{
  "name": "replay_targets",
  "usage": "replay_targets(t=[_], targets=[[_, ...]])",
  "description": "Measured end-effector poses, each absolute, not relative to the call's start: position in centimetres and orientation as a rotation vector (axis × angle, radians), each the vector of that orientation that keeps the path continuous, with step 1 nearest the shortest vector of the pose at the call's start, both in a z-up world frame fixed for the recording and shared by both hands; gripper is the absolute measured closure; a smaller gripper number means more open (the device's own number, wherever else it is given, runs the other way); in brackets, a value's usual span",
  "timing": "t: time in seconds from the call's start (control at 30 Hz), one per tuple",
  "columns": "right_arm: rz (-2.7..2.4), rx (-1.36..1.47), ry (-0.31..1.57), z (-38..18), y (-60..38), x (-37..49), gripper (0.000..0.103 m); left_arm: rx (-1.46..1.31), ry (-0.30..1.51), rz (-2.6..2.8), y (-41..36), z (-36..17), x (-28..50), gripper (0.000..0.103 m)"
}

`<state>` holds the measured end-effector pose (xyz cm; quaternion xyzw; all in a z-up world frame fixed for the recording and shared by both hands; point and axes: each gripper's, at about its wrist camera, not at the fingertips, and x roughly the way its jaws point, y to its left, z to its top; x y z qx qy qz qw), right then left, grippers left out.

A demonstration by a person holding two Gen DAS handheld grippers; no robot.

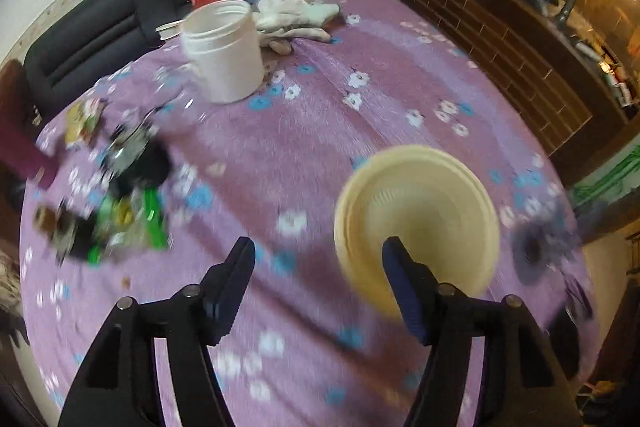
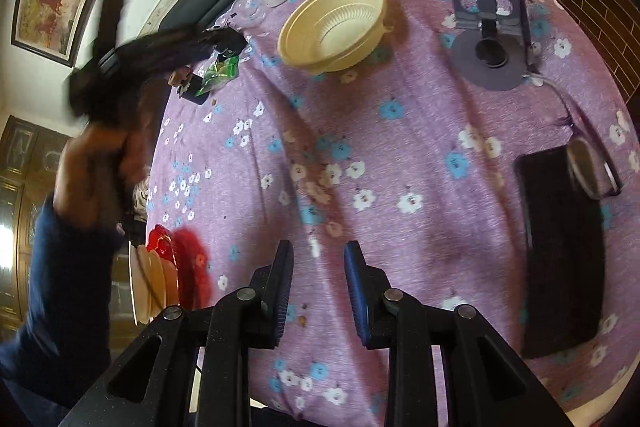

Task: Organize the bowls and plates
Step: 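Move the left gripper to the ridged beige plastic bowl and grasp its rim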

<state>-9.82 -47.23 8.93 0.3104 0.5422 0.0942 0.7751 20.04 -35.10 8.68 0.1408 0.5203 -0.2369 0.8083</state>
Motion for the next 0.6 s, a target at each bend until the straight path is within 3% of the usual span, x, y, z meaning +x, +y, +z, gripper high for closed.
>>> replay_targets(t=[0.17,0.2,0.23,0.27,0.4,0.6], targets=[[0.190,0.674,1.166,8.9,-49.2,-8.6,0.075,0.285,1.180,-0.505,-38.1,5.6,24.1,0.039],[0.190,0.673,1.165,8.9,-49.6,-8.3,0.075,0.277,1.198,-0.507,-38.5,4.9,24.6,0.045],[0.190,0.671,1.164,9.0,-49.9,-8.1,0.075,0.265,1.213,-0.508,-38.7,4.5,24.8,0.071],[0.186,0.671,1.165,9.0,-50.2,-7.8,0.075,0.239,1.246,-0.520,-38.8,4.0,25.0,0.084],[0.176,0.684,1.165,8.7,-51.1,-7.0,0.075,0.237,1.241,-0.505,-38.3,3.9,23.3,0.090],[0.145,0.728,1.148,8.2,-52.1,-5.0,0.075,0.174,1.214,-0.451,-35.2,5.1,18.1,0.089]])
